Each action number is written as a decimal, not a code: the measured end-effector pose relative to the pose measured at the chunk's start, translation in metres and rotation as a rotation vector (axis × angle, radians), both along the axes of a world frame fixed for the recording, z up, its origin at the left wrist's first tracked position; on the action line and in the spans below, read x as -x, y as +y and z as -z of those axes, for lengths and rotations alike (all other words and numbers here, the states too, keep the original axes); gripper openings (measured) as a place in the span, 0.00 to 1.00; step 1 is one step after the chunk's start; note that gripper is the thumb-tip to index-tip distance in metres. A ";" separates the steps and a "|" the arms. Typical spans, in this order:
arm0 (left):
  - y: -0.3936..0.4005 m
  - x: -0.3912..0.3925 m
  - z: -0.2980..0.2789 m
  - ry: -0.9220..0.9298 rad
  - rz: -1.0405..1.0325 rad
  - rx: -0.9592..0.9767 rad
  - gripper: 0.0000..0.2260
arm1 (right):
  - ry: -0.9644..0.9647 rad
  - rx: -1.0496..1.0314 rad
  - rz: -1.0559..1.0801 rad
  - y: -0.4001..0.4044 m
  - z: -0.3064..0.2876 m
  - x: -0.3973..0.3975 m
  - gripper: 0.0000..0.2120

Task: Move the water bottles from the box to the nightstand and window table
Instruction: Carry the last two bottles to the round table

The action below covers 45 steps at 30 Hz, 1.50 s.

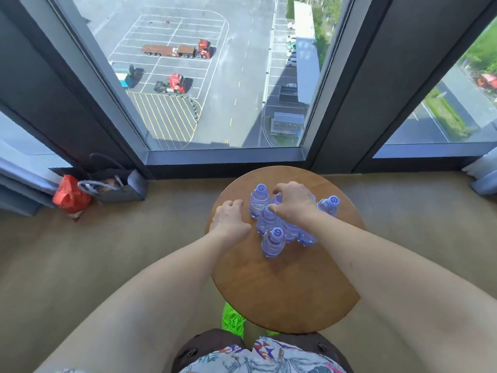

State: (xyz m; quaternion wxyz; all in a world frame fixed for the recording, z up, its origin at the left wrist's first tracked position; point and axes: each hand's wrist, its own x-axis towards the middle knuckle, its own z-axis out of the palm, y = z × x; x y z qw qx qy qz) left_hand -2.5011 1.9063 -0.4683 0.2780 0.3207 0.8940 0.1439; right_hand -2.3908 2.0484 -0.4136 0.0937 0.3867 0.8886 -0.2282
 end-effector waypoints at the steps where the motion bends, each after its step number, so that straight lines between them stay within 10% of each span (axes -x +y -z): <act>1: 0.000 0.001 -0.013 0.020 -0.030 -0.026 0.33 | 0.020 -0.005 -0.037 0.003 -0.010 0.005 0.21; 24: -0.354 -0.136 -0.193 0.495 -0.969 0.116 0.24 | 0.375 -0.042 -1.221 -0.322 -0.130 0.030 0.28; 45: -0.769 -0.547 -0.202 0.472 -1.654 0.339 0.24 | 0.441 -0.030 -1.940 -0.812 -0.139 -0.274 0.27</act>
